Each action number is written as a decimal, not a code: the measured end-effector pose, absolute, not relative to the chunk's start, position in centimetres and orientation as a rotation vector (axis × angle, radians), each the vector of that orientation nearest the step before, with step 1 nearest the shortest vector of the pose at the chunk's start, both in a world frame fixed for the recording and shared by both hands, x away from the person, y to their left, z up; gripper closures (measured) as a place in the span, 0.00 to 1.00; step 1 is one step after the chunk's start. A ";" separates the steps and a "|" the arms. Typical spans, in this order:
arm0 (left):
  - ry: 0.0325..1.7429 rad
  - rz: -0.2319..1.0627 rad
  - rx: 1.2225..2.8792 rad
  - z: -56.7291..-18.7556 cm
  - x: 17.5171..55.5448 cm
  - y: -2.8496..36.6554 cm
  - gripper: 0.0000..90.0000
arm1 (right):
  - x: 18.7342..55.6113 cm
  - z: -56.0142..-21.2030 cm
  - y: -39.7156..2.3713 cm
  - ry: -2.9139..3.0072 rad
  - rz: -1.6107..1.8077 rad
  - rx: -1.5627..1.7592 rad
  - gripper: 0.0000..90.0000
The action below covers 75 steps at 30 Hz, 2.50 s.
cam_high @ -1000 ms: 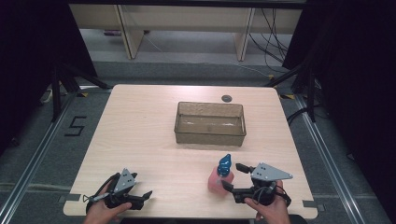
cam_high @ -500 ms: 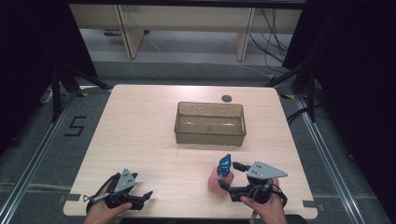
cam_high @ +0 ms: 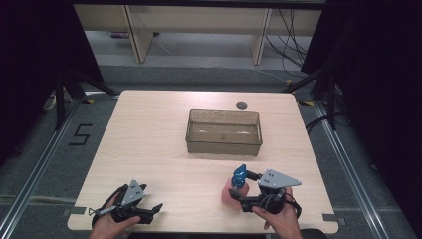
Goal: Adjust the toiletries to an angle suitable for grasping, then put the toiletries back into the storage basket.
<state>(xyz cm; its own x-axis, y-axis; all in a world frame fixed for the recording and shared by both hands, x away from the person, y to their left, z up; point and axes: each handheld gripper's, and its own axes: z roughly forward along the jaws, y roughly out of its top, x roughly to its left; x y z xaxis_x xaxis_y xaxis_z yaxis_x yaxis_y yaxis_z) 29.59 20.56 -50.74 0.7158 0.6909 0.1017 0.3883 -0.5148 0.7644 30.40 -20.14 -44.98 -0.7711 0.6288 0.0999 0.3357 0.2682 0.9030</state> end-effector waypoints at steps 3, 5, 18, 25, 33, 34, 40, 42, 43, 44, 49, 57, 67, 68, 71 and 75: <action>0.816 0.501 2.190 -50.6 29.5 20.6 0.17 | 30.7 -44.9 -20.0 2.248 1.507 0.867 0.24; 0.823 0.501 2.169 -50.6 29.5 20.5 0.17 | 30.9 -44.9 -19.9 2.249 1.487 0.848 0.25; 0.808 0.514 2.165 -50.7 29.5 20.6 0.17 | 31.1 -45.1 -19.1 2.280 1.515 0.843 0.37; 0.827 0.496 2.150 -50.8 29.2 20.7 0.17 | 31.1 -45.0 -19.3 2.268 1.502 0.824 0.45; 0.817 0.509 2.159 -50.7 29.2 20.7 0.17 | 30.9 -45.0 -19.2 2.251 1.497 0.841 0.52; 0.809 0.518 2.156 -50.7 29.3 20.7 0.17 | 30.8 -45.0 -19.2 2.257 1.496 0.855 0.53; 0.812 0.515 2.157 -50.7 29.3 20.7 0.17 | 31.0 -45.3 -19.4 2.266 1.470 0.845 0.53; 0.820 0.506 2.145 -50.8 29.2 20.6 0.17 | 31.0 -45.3 -19.4 2.267 1.460 0.842 0.55; 0.826 0.500 2.139 -50.9 29.2 20.5 0.17 | 31.0 -45.3 -19.4 2.267 1.460 0.843 0.55; 0.807 0.504 2.172 -50.7 29.3 20.7 0.17 | 30.9 -45.2 -19.4 2.269 1.459 0.845 0.56; 0.825 0.492 2.148 -50.8 29.2 20.6 0.17 | 30.6 -44.9 -19.1 2.240 1.398 0.789 0.59; 0.827 0.500 2.137 -50.8 29.2 20.6 0.17 | 30.4 -44.5 -18.9 2.240 1.400 0.830 0.59; 0.838 0.514 2.145 -50.8 29.3 20.7 0.17 | 31.1 -43.0 -19.2 2.207 1.425 0.831 0.59; 0.824 0.524 2.151 -50.7 29.4 20.8 0.17 | 31.2 -43.0 -19.2 2.191 1.426 0.829 0.59; 0.835 0.512 2.175 -50.7 29.2 20.8 0.17 | 31.5 -42.6 -19.2 2.198 1.431 0.832 0.59; 0.811 0.526 2.159 -50.8 29.4 20.9 0.17 | 32.0 -42.0 -19.4 2.190 1.425 0.822 0.59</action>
